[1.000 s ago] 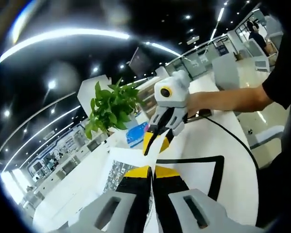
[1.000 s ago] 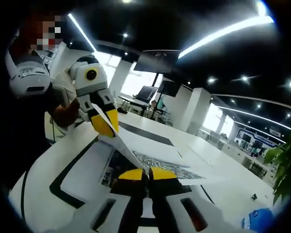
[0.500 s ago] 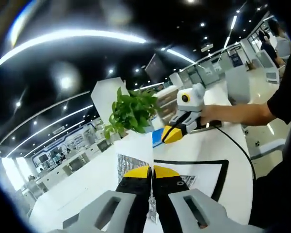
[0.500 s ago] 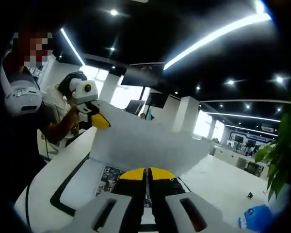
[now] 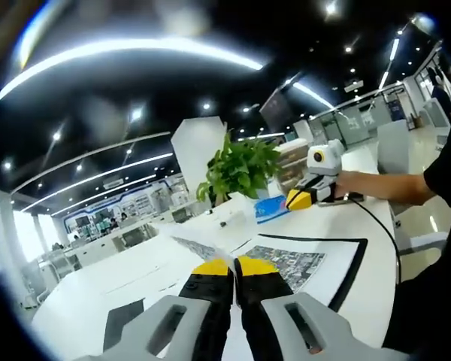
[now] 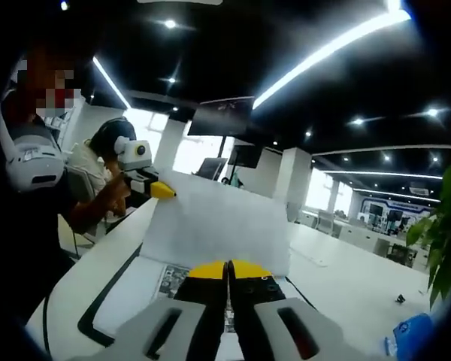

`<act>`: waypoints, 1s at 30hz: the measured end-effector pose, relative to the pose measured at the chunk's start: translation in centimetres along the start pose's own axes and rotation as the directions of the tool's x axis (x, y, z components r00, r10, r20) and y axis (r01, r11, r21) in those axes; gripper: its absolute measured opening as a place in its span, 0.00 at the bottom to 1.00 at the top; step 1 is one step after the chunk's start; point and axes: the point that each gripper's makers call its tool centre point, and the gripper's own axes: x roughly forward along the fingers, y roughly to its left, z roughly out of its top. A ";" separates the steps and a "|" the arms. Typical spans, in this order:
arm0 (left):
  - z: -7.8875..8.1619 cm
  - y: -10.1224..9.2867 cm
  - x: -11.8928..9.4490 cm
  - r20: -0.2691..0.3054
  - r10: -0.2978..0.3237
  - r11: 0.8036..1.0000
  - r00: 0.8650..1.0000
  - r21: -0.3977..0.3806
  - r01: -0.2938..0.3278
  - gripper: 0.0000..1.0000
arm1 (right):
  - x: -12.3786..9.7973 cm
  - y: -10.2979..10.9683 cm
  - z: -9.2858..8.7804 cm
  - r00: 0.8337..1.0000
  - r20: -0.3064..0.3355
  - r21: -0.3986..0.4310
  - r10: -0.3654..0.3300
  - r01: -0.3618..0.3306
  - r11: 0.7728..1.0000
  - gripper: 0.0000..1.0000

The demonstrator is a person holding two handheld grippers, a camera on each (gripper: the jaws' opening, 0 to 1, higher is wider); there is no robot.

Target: Flip through the bound document one page at a time

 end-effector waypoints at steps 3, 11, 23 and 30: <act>-0.9 0.8 -0.7 -0.008 0.021 1.000 1.000 -0.019 -0.021 0.04 | 1.0 0.0 0.1 1.000 -0.013 -0.005 0.009 -0.009 1.000 0.03; -2.8 2.5 -1.9 -0.009 0.039 0.992 0.999 -0.116 -0.040 0.04 | 4.9 -0.7 0.7 0.999 -0.026 0.008 0.028 -0.028 1.000 0.03; -5.0 3.3 -2.6 -0.018 0.049 0.981 0.999 -0.188 -0.052 0.06 | 12.7 1.5 -4.8 0.970 -0.215 0.011 0.114 -0.115 0.993 0.03; -6.0 3.6 -3.0 -0.016 0.046 0.978 0.999 -0.202 -0.049 0.08 | 14.9 3.3 -7.4 0.940 -0.299 0.051 0.162 -0.154 0.987 0.03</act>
